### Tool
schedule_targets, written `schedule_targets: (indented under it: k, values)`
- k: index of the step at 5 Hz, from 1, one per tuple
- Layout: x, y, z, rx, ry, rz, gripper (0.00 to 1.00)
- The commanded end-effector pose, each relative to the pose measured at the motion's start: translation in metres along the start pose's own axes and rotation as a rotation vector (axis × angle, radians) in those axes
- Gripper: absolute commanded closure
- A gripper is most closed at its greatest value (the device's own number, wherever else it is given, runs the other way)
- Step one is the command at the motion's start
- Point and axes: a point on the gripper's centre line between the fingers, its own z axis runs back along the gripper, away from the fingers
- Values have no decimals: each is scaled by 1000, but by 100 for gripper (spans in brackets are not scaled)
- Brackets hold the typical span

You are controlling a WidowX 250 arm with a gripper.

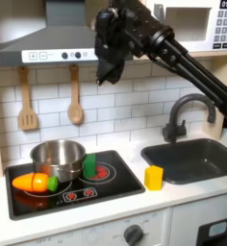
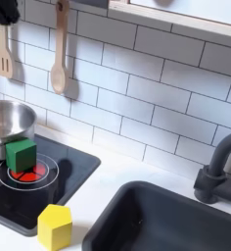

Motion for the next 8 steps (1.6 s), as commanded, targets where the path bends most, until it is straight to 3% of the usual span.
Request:
schedule_targets:
  k: [1,3,4,5,6,8]
  values:
    - [-45,16,-2,37,91,-89,100]
    - [-68,31,1,72,124,-160,100]
    - [-74,44,-4,102,145,-157,100]
    - [-89,48,-11,116,218,-183,100]
    - [-97,52,-16,132,253,-202,100]
    - [-81,59,-15,142,212,-178,100]
